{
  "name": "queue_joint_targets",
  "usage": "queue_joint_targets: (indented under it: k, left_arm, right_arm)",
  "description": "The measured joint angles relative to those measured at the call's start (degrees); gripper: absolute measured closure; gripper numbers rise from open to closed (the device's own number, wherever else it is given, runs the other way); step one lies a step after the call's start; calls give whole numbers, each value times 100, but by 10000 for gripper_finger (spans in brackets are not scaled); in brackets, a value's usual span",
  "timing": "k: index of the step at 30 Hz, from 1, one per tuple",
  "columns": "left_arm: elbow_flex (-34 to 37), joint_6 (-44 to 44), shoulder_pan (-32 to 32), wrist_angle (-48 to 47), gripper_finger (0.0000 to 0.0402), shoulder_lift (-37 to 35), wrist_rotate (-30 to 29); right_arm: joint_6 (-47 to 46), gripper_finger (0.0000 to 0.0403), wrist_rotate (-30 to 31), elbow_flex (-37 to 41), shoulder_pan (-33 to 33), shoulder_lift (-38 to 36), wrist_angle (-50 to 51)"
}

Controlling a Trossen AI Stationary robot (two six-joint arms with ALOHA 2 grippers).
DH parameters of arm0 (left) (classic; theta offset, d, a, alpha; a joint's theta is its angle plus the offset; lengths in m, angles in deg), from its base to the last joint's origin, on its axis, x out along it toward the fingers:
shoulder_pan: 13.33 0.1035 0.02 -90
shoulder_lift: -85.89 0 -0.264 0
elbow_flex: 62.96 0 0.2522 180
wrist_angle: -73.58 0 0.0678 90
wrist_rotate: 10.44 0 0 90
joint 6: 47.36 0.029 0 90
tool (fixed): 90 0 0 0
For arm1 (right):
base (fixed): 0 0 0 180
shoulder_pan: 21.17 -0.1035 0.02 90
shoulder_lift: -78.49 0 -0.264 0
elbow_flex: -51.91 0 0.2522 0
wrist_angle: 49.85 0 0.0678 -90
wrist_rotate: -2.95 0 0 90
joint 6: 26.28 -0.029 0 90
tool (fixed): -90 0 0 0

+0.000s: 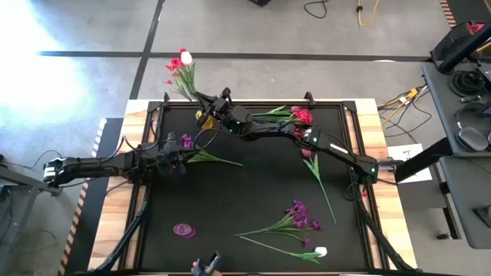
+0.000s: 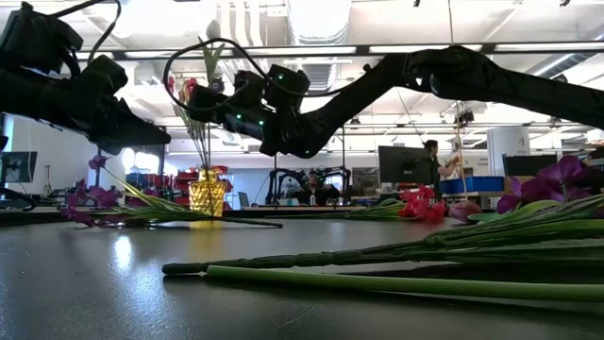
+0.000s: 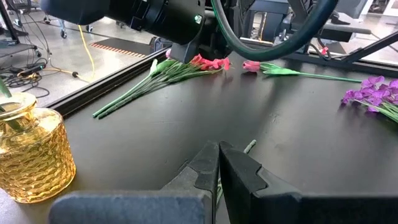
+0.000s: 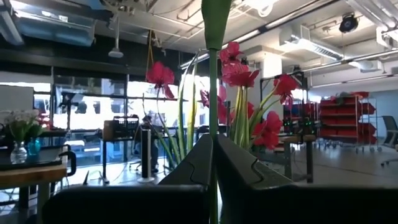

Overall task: Sort flowers into vase by color
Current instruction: Put the top white tulip into the yellow vase

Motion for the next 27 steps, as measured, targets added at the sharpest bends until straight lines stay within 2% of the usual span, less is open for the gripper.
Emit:
queue_joint_targets:
  k: [18, 27]
  left_arm:
    - [0, -1, 0, 0, 402, -1, 0]
    - [1, 0, -1, 1, 402, -1, 0]
  right_arm:
    - [-117, 393, 155, 90, 51, 44, 262]
    - [-122, 352, 162, 90, -10, 44, 442]
